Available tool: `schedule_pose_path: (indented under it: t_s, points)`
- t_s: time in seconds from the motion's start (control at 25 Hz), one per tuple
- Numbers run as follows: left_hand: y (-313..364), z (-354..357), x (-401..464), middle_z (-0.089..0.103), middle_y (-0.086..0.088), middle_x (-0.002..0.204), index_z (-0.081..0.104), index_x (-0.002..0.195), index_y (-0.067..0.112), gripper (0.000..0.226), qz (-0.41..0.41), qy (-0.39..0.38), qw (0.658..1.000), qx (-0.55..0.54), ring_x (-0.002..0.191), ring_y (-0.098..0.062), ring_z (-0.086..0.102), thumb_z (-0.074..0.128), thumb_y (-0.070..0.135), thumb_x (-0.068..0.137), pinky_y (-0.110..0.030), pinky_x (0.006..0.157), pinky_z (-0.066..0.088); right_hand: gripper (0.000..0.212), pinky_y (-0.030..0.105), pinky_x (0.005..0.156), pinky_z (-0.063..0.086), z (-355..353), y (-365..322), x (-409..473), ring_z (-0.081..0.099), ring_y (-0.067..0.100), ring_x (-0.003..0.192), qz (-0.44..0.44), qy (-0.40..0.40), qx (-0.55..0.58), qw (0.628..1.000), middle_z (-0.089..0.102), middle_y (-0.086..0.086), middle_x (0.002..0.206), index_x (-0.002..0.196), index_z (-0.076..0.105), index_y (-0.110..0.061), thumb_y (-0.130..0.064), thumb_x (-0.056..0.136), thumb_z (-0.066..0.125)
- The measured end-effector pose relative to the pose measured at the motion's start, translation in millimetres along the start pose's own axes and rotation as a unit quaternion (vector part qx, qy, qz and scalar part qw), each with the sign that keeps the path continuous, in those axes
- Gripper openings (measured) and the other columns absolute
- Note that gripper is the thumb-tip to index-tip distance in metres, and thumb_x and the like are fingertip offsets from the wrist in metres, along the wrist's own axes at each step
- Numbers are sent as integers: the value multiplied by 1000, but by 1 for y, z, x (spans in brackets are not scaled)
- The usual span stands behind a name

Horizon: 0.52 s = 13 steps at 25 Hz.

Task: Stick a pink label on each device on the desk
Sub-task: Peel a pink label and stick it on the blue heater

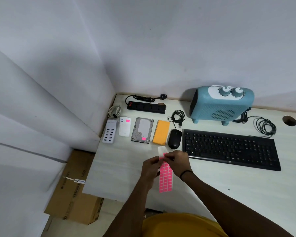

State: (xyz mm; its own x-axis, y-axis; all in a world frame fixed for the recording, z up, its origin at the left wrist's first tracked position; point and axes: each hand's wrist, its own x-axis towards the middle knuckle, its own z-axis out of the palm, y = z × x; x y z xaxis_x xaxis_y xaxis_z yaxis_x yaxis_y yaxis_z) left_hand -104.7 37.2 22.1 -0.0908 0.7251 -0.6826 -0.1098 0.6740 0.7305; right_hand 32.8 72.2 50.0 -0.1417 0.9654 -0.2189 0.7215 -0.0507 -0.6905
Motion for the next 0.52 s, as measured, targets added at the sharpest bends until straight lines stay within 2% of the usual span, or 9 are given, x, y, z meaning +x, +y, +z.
schedule_pose_path:
  t_s: [0.12,0.24,0.4,0.52]
  points:
    - [-1,-3,-1,79,-4,90,79,103,22,18,43,2,998,55,88,-25,76,69,34,95,-42,81,63,17,18,80,52,-2,2,0,69,12,80,-11,-10,1,1000,78,2,93,101,79,-13,-21,89,70]
    - [-3,-4,-2,79,-1,88,78,96,28,13,54,3,994,93,86,-23,76,68,36,95,-45,85,62,14,25,76,56,-1,5,-3,64,9,68,-3,-12,5,1000,77,0,82,88,80,-13,-16,90,67]
    - [-7,-3,-2,78,-3,89,76,93,27,10,11,28,996,89,88,-25,75,67,30,96,-42,83,62,11,25,75,58,3,13,-6,70,9,70,128,25,118,984,75,-4,74,82,79,-15,-20,87,71]
    - [-18,-9,3,78,-4,88,78,97,19,11,-41,69,992,102,85,-23,74,72,26,91,-31,67,57,10,25,67,59,0,22,-7,74,14,72,216,33,210,953,75,2,72,84,78,-14,-22,86,72]
